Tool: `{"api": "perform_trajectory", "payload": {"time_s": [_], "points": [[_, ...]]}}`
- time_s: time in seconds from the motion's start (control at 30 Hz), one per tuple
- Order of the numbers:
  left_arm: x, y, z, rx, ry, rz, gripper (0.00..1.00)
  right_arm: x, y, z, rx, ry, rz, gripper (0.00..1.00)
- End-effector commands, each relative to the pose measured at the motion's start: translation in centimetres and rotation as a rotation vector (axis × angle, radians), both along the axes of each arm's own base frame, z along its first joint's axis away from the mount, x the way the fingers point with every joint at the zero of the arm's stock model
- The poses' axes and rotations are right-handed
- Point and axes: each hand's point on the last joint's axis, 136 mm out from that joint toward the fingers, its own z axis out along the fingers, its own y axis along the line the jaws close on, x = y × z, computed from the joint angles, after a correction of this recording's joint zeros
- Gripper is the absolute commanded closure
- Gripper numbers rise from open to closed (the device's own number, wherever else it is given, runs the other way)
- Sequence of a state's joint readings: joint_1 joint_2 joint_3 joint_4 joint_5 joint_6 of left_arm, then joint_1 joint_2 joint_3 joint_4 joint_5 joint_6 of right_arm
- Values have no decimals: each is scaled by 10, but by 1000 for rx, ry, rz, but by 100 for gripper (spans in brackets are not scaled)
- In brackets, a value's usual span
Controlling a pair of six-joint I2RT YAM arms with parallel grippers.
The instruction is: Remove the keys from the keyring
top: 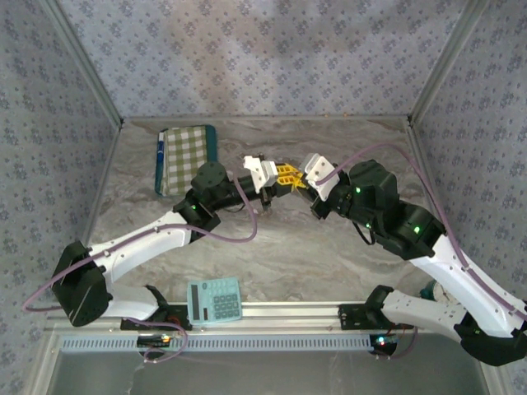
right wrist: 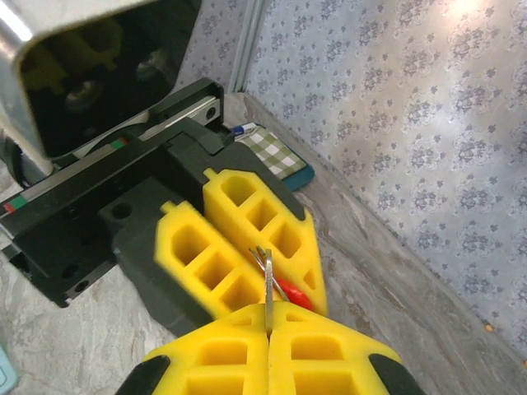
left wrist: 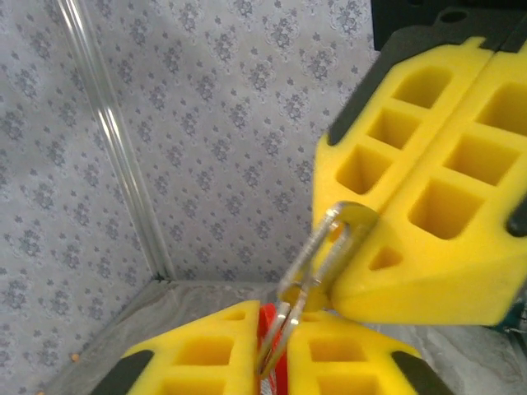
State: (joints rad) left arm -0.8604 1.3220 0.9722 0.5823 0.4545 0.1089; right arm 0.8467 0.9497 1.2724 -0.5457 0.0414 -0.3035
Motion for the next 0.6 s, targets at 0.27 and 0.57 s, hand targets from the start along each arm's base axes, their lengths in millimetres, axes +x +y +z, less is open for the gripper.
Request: {"api": "perform_trajectory", "payload": {"time_s": [0.27,0.57], "points": [[-3,5,24,-56,-35,21,100,-4,-13,18,54,-115,-24,100],[-2,4,22,-27,2,19,100,-21,-5,-16,-56,-178,92,100]]}}
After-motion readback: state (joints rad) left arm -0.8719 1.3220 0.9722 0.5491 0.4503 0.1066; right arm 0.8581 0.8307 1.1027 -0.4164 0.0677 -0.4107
